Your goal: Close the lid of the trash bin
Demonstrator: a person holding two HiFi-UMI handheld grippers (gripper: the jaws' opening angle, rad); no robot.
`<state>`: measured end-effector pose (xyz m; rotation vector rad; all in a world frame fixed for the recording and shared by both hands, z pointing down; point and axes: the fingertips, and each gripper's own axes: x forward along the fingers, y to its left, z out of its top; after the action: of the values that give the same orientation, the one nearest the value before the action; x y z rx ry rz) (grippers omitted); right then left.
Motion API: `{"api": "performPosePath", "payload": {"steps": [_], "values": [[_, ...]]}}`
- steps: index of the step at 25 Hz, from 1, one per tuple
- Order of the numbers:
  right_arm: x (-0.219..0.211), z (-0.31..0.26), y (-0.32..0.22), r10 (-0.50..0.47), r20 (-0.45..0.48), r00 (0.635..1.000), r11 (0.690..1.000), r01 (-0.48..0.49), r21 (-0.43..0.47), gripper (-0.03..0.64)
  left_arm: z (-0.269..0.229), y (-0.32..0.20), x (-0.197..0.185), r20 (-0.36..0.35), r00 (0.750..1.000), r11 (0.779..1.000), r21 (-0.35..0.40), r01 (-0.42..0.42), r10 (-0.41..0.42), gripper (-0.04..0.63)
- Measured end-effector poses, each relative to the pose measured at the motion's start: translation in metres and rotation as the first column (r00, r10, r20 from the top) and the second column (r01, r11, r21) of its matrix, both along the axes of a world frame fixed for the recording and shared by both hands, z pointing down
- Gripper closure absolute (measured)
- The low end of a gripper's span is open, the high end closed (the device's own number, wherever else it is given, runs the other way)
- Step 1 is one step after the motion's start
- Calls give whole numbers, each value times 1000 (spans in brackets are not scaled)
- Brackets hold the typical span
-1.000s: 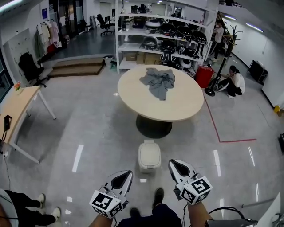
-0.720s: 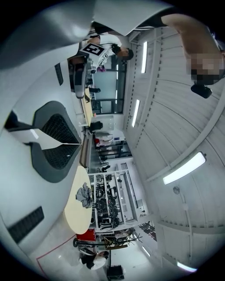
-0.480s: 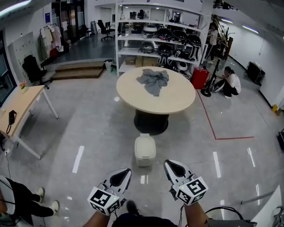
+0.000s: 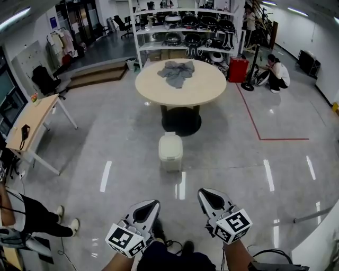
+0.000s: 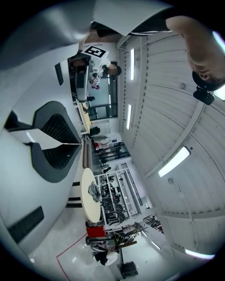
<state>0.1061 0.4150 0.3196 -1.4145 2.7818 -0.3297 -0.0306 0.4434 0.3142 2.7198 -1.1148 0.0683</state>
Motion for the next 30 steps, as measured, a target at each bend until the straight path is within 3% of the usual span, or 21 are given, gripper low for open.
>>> {"api": "performPosePath", "payload": {"steps": [10,15,18,20,24,30], "values": [[-7,-41,68,-1,24,1000,997,-1,76,606,-34,79,-10,33,999,998,62,17,-20,595],[-47,-45,109,18,-25,1000,993,-14,118,606,-32,118,-51,-26,1000,996,92,16,-14,595],[-76,-42,138,54,-45,998,991,-48,122,606,-24,146,-83,-6,1000,995,102,9,-8,595],[-96,-37,159,68,-55,996,992,-62,112,606,-19,161,-107,14,999,994,107,27,-29,595],[-132,-27,212,110,-59,992,993,-107,58,606,-16,201,-147,-26,1000,995,98,-7,9,595],[-159,-45,274,100,-73,992,993,-95,70,606,-30,251,-166,-76,996,995,93,-37,44,595]]}}
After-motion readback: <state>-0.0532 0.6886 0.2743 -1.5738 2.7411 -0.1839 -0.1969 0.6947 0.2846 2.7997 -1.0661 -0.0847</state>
